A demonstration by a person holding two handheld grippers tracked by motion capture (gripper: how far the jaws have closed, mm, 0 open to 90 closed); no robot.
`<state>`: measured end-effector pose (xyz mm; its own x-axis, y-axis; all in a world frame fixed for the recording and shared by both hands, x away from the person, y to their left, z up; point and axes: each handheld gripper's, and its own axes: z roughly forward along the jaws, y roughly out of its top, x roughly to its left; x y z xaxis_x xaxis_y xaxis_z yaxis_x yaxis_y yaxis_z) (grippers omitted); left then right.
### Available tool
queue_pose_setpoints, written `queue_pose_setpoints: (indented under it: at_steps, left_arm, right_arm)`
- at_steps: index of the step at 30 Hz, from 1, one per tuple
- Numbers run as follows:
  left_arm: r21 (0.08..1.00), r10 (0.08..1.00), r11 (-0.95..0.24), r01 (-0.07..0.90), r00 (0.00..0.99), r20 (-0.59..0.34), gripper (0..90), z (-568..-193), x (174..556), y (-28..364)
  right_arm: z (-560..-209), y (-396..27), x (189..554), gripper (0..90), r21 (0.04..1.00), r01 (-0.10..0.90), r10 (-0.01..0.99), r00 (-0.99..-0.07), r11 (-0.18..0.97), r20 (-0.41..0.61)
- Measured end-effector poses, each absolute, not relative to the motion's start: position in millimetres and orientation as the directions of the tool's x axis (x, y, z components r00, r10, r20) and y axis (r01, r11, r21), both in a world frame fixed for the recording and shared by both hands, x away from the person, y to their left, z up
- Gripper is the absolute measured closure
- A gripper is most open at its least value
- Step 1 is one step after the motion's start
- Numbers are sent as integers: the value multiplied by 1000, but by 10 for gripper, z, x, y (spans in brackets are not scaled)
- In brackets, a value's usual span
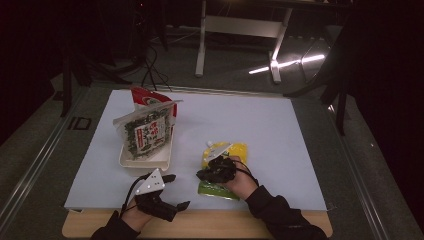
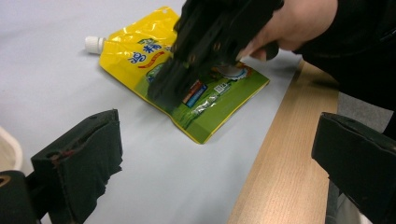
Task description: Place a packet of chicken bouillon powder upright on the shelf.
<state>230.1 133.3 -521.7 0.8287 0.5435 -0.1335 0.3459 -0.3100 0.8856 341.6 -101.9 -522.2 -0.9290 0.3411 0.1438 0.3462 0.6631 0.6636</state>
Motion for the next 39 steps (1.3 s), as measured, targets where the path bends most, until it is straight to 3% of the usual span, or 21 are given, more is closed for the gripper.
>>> queue_pose_setpoints:
  at_steps: [1,7,10,18,22,39]
  left_arm:
    - [885,543,-310,347,829,-135,28,-5219,2302,1329]
    - [884,543,-313,348,829,-134,28,-5224,2305,1324]
    - [884,544,-314,347,829,-132,28,-5223,2306,1324]
    - [883,548,-314,348,826,-131,28,-5231,2309,1325]
    - [883,548,-314,350,826,-132,28,-5232,2314,1326]
    - [879,553,-318,354,823,-131,28,-5245,2316,1341]
  right_arm:
    - [-5135,-1123,3442,779,678,338,367,-924,653,107]
    - [-4964,-1441,3563,664,687,363,457,-888,629,51]
    - [-4890,-1631,3647,565,682,378,515,-857,627,1]
    - [-4835,-2002,3882,502,669,456,621,-784,587,-11]
    - [-4876,-2200,4091,442,653,531,681,-731,540,31]
    - [-5163,-2262,4429,374,567,648,704,-692,509,160]
